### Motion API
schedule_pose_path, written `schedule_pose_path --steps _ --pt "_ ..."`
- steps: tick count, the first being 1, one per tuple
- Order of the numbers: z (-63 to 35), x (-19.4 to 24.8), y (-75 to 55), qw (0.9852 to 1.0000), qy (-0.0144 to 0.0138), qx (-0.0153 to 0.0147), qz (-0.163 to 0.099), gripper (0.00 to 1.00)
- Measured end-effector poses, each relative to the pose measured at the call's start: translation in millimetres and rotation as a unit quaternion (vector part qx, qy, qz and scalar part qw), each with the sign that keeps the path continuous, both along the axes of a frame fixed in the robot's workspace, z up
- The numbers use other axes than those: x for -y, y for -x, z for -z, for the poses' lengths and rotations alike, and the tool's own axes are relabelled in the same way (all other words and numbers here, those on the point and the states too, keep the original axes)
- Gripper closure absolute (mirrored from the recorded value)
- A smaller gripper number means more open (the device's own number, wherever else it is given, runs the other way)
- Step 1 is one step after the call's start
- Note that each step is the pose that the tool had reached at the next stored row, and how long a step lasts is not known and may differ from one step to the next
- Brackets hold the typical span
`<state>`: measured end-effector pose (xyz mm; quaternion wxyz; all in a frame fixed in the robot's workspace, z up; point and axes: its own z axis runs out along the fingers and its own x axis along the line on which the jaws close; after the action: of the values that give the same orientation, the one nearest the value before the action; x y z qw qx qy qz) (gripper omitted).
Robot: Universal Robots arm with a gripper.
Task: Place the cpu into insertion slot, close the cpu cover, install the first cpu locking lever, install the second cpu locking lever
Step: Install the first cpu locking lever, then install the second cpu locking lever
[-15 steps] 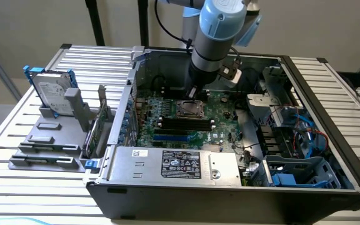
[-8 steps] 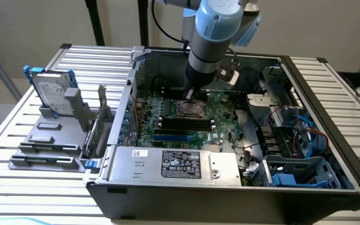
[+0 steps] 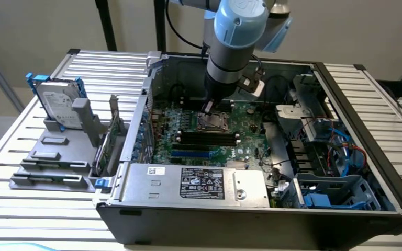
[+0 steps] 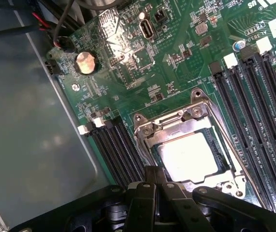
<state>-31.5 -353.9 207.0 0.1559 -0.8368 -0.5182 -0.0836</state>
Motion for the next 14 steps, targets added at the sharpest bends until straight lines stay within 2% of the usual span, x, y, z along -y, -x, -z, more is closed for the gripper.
schedule_pose_path --steps 14 --pt "-0.1 0.7 0.0 1.0 0.0001 -0.0001 0.0 0.89"
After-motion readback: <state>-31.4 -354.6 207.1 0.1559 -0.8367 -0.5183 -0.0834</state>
